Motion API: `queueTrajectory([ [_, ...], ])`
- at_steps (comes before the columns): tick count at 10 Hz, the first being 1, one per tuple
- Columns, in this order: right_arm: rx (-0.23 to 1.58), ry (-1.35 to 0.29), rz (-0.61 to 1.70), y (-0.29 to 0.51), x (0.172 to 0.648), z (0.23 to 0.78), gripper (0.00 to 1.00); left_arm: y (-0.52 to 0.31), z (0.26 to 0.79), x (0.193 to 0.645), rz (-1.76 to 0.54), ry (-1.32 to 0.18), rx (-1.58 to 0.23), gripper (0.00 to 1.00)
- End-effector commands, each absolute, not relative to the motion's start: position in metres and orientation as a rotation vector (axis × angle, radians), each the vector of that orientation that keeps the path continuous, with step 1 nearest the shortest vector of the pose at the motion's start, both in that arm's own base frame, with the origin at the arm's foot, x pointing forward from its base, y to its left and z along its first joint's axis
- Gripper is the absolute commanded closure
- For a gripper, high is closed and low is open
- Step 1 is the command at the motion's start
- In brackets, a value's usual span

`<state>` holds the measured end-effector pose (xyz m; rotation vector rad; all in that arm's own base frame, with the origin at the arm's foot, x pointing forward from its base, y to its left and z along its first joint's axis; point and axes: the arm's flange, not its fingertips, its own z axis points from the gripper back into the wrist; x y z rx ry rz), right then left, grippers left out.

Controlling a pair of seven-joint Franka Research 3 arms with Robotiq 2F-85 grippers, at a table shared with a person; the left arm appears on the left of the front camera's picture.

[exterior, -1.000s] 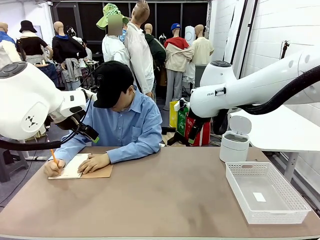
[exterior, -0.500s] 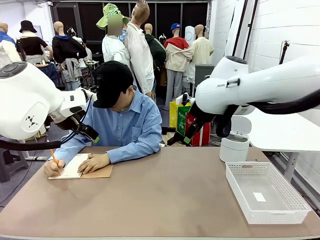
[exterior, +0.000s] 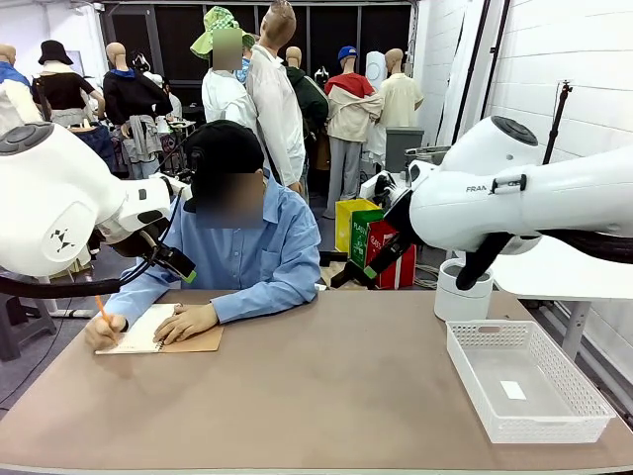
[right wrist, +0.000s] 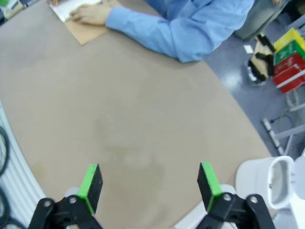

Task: Sort the paper based on its condition.
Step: If a person hands you a paper, place it in the Organizing basket , and if it's crumpled, put it in the Trash can.

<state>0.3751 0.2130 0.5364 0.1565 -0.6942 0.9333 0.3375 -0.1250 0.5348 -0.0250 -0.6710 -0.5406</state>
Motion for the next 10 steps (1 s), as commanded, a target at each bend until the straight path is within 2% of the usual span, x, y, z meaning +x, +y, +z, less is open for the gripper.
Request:
queueTrajectory([
  [1,0.263,-0.76,0.972,0.201,0.373,0.526,0.0,-0.125,0.534,0.337,-0.541,-0.665,-0.025,0.0],
  [4,0.301,-0.751,0.99,0.195,0.378,0.524,0.0,-0.125,0.534,0.337,-0.541,-0.665,-0.025,0.0],
  [10,0.261,-0.741,0.962,0.203,0.378,0.534,0.0,-0.125,0.534,0.337,-0.541,-0.665,-0.025,0.0],
])
